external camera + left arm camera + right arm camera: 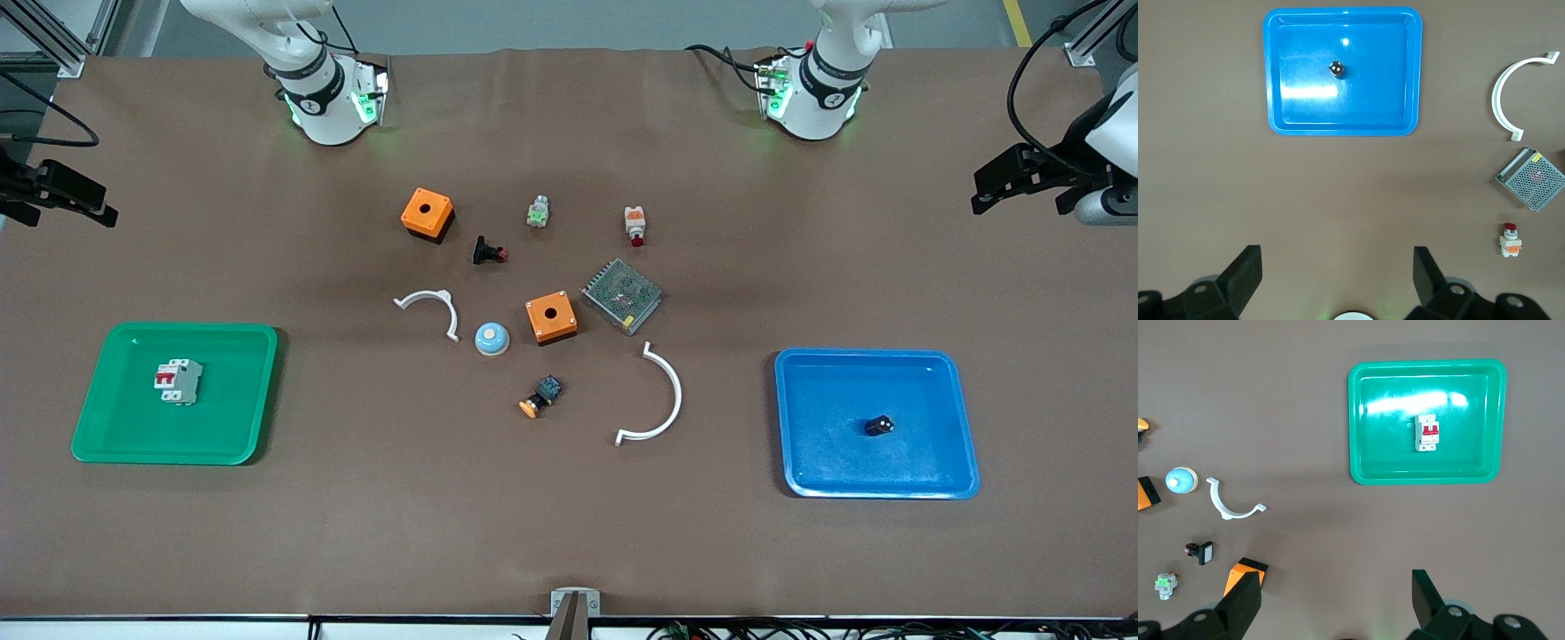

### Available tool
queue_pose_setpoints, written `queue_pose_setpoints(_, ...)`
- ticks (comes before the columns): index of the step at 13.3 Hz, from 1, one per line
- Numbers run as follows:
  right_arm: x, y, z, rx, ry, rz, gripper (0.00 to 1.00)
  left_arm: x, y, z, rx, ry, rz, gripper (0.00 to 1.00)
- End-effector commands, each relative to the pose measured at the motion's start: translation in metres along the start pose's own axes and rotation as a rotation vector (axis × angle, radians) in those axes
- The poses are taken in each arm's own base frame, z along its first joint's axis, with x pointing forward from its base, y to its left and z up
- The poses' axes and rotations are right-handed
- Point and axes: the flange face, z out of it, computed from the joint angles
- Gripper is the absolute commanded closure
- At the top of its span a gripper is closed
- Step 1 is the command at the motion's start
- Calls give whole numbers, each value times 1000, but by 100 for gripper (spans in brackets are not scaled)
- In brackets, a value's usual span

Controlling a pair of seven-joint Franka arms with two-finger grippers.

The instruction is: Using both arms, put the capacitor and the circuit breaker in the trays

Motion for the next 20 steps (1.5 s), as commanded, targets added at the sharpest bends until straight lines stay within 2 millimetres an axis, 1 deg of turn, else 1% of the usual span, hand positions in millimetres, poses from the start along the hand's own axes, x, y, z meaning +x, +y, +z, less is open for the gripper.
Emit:
queue_pose_setpoints(1,-8,0,-1,-10,10,17,0,-7,1,-4,-13,9,-11,0)
queue_pose_setpoints(3,-8,0,-1,-10,10,17,0,-7,2,-4,-11,9,-16,0)
queue_pose_setpoints(7,-8,7,-1,-9,15,27,0,-8,2,-5,-12,9,-18,0)
queue_pose_setpoints(9,-8,6,-1,-9,15,26,0,-7,2,-3,-13,4,-14,0)
queue_pose_setpoints(15,-9,19,-2,-22,14,42,0,-5,2,-3,-15,4,-14,0)
queue_pose_setpoints(18,-9,17,-3,-22,17,37,0,-4,2,-7,-14,15,-14,0)
queue_pose_setpoints(20,-9,17,-3,-22,17,37,0,-3,1,-6,-13,12,-18,0)
